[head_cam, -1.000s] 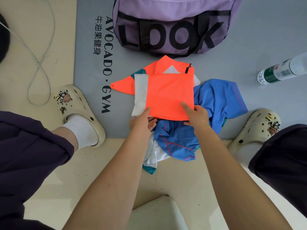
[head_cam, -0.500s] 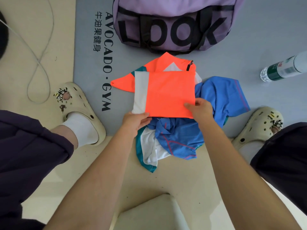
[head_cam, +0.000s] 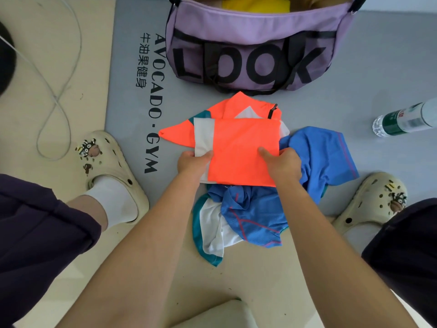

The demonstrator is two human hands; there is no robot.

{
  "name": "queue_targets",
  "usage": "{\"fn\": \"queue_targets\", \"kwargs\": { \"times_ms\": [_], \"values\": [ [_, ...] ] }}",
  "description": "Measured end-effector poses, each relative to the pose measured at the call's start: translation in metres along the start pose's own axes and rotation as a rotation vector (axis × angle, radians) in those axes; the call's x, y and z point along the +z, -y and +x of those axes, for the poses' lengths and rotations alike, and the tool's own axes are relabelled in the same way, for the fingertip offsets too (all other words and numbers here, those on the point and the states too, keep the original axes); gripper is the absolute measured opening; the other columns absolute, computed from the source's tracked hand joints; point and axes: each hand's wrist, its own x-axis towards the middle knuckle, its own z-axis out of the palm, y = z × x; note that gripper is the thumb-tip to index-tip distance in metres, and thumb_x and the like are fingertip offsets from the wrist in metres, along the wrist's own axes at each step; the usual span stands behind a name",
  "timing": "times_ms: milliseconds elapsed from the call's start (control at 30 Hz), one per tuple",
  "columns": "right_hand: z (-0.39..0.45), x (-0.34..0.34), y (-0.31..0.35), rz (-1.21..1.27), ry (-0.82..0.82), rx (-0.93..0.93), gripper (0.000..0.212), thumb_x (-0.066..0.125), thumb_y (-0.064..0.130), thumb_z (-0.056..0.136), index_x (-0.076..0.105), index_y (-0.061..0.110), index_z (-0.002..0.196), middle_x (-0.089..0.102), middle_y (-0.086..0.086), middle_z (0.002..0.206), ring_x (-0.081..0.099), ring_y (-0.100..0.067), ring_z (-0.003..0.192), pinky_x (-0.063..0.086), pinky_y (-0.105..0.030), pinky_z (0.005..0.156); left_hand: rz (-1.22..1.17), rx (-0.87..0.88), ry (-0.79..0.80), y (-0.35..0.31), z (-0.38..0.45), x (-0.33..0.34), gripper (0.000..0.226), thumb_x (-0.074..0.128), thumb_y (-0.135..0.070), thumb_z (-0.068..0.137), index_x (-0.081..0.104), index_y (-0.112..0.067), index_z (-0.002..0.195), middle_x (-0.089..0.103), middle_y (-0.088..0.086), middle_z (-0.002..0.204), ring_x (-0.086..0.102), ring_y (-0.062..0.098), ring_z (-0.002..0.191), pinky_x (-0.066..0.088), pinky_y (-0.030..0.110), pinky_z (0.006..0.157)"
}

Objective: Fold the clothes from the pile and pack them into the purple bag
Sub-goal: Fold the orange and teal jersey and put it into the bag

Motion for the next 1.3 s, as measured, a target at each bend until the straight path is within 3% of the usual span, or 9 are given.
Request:
{"fn": "queue_targets", "kwargs": {
  "times_ms": [100,267,467,567,667,833,933,1167,1300],
  "values": [
    [-0.007,0.005,0.000,-0.044,-0.081,-0.126,0.055,0.070,0.054,0.080,0.058,0.005,0.100,0.066,-0.009,0.095,0.063,-0.030,0.091,0.050,-0.048,0.086,-0.101,-0.060,0.118,0.000,0.001,-0.004,0.049,0.084,-0.023,0.076,0.064,-0.001,0.115,0.070,0.014,0.113,0.068,0.031,0.101,0.055,0.047,0.091],
    [-0.013,0.008,-0.004,0.010,-0.020,-0.075,0.054,0.070,0.056,0.079,0.055,0.004,0.083,0.056,-0.004,0.076,0.055,-0.024,0.072,0.034,-0.029,0.051,-0.094,-0.135,0.206,0.004,0.001,-0.011,0.051,0.086,-0.024,0.073,0.064,-0.003,0.115,0.070,0.012,0.111,0.068,0.030,0.101,0.056,0.047,0.091],
    [-0.010,-0.006,-0.002,0.335,0.146,-0.125,0.036,0.072,0.040,0.083,0.055,0.010,0.073,0.058,0.002,0.071,0.054,-0.015,0.065,0.040,-0.024,0.053,-0.048,-0.013,0.239,-0.007,-0.010,-0.022,0.021,0.081,-0.029,0.078,0.069,-0.020,0.094,0.074,0.004,0.102,0.069,0.017,0.085,0.054,0.027,0.066],
    [-0.014,-0.023,0.001,0.644,0.298,-0.114,0.020,0.078,0.036,0.079,0.067,0.021,0.086,0.073,0.006,0.085,0.070,-0.011,0.076,0.052,-0.023,0.063,-0.303,0.027,0.359,-0.016,-0.020,-0.038,0.029,0.076,-0.018,0.083,0.068,-0.018,0.111,0.075,0.005,0.106,0.073,0.017,0.087,0.057,0.030,0.071],
    [-0.015,-0.032,-0.008,0.809,0.377,-0.063,0.033,0.080,0.034,0.078,0.066,0.017,0.102,0.075,-0.002,0.101,0.072,-0.019,0.092,0.058,-0.032,0.072,-0.494,-0.036,0.477,-0.015,-0.032,-0.044,0.039,0.074,-0.015,0.081,0.064,-0.013,0.118,0.075,0.008,0.105,0.073,0.020,0.089,0.060,0.035,0.070],
    [-0.021,-0.023,-0.026,0.793,0.410,0.276,0.047,0.075,0.024,0.084,0.056,0.001,0.121,0.066,-0.013,0.112,0.065,-0.024,0.087,0.054,-0.033,0.060,-0.366,-0.234,0.498,-0.007,-0.051,-0.022,0.040,0.070,-0.006,0.086,0.060,-0.001,0.124,0.072,0.015,0.109,0.070,0.025,0.087,0.057,0.039,0.076],
    [-0.020,-0.026,-0.024,0.799,0.458,0.273,0.039,0.075,0.023,0.085,0.061,0.003,0.115,0.069,-0.013,0.111,0.066,-0.024,0.090,0.055,-0.034,0.065,-0.328,-0.273,0.510,-0.013,-0.057,-0.025,0.038,0.071,-0.006,0.084,0.063,-0.001,0.121,0.072,0.016,0.106,0.069,0.027,0.089,0.056,0.042,0.082],
    [-0.004,-0.089,0.061,1.103,0.406,-0.131,0.030,0.072,0.025,0.086,0.065,0.008,0.110,0.073,-0.010,0.110,0.071,-0.020,0.097,0.057,-0.035,0.080,-0.583,0.195,0.470,-0.131,-0.063,-0.036,0.019,0.064,-0.014,0.093,0.067,-0.015,0.112,0.077,0.005,0.093,0.074,0.019,0.078,0.060,0.034,0.061],
    [0.026,-0.136,0.134,1.126,0.339,-0.268,0.013,0.067,0.022,0.091,0.064,0.013,0.099,0.072,-0.003,0.095,0.067,-0.017,0.077,0.054,-0.026,0.054,-0.494,0.438,0.376,-0.219,-0.058,-0.024,0.016,0.063,-0.015,0.095,0.064,-0.019,0.110,0.074,0.002,0.095,0.072,0.017,0.074,0.058,0.034,0.054]
  ]
}}
